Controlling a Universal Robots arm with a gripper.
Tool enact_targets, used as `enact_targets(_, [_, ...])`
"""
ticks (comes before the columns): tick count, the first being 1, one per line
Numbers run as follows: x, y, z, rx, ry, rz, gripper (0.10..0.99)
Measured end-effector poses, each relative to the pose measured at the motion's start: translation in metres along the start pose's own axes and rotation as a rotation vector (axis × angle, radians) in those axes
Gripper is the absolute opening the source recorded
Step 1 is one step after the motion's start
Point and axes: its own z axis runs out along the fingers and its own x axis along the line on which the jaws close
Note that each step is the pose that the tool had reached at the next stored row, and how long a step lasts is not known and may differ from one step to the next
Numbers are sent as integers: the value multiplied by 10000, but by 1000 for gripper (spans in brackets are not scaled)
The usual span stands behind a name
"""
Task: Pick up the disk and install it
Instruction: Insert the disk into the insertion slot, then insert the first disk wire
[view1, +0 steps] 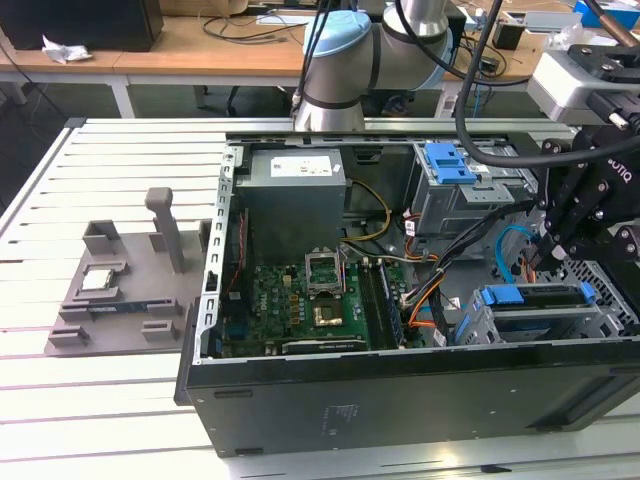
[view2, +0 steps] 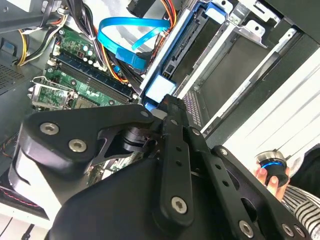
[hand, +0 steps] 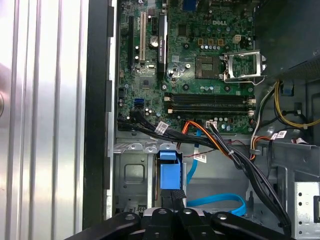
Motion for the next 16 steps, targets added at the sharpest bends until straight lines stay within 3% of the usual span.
enact_targets(8, [0,-7,3,0,-2,0,106])
enact_targets(16, [1,-112,-4,0,0,0,106])
